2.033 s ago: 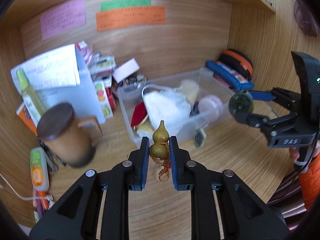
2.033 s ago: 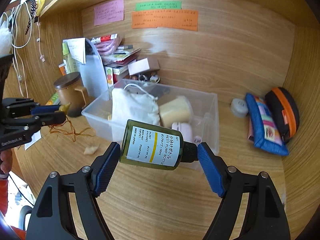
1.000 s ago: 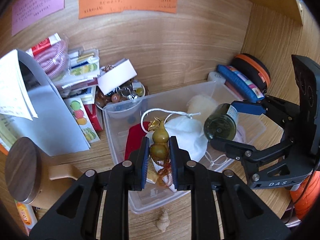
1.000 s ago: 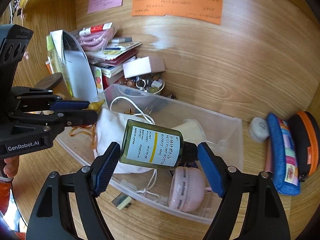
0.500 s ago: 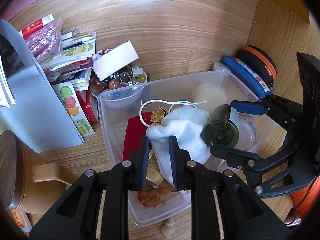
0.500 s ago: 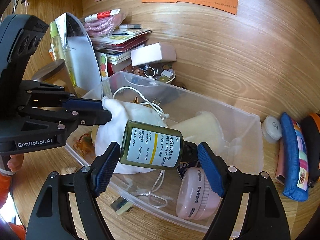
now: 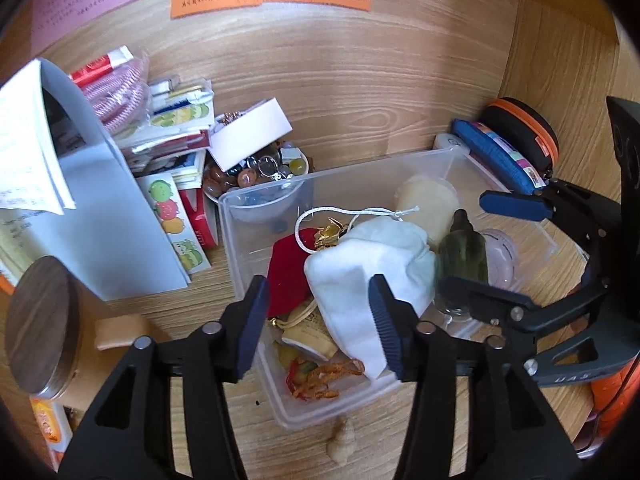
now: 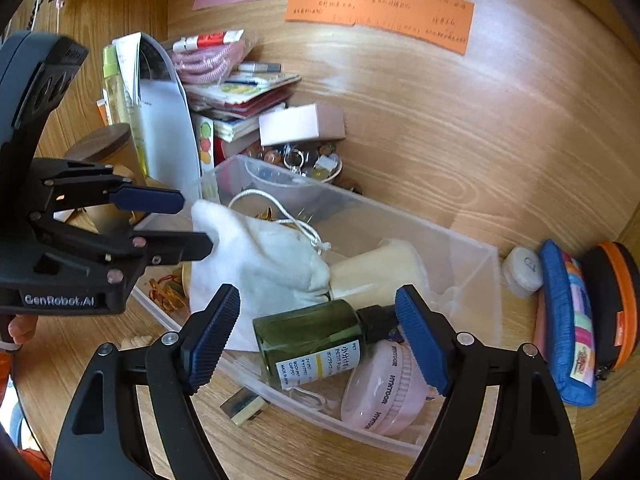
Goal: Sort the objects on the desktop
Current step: 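Open both tools to release the bottle and gourd charm into the bin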
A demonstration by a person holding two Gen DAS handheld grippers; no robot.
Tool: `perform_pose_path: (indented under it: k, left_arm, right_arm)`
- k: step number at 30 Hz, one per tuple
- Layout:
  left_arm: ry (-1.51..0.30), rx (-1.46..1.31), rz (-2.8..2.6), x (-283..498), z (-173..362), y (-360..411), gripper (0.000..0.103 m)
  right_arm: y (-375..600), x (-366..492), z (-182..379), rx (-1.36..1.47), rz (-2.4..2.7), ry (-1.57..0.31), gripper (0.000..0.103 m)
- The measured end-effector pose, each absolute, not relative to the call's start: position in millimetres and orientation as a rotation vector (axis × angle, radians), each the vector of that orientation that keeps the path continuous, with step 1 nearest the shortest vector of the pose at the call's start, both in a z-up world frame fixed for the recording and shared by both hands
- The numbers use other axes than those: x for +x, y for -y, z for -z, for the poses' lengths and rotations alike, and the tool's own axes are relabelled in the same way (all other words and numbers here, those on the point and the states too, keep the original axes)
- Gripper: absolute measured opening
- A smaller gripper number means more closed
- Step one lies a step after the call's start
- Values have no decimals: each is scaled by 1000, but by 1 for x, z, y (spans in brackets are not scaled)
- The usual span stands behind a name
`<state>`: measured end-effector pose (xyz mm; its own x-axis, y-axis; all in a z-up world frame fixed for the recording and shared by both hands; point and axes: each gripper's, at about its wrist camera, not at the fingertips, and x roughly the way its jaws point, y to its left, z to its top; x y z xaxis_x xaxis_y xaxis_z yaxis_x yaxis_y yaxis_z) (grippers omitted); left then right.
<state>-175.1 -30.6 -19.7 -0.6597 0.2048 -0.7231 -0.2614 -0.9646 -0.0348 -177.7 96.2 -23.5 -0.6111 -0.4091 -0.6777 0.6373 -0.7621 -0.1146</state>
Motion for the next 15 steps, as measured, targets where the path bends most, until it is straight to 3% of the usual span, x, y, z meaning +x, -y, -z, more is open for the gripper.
perform_pose_path:
  k: [3,5,15]
  left_arm:
    - [-121,-1118,-2672,-165,14,31,59]
    - [-127,-1101,-2690,-158,10,31,70]
    - [-132,-1025,-2759,-123,-6,32,82]
  right_arm:
    - [-101,-172,17,859,2355,-449,78]
    - [-104,-169,15,859,2365,-432,78]
    - [-121,-138,3,855,2407,-374,78]
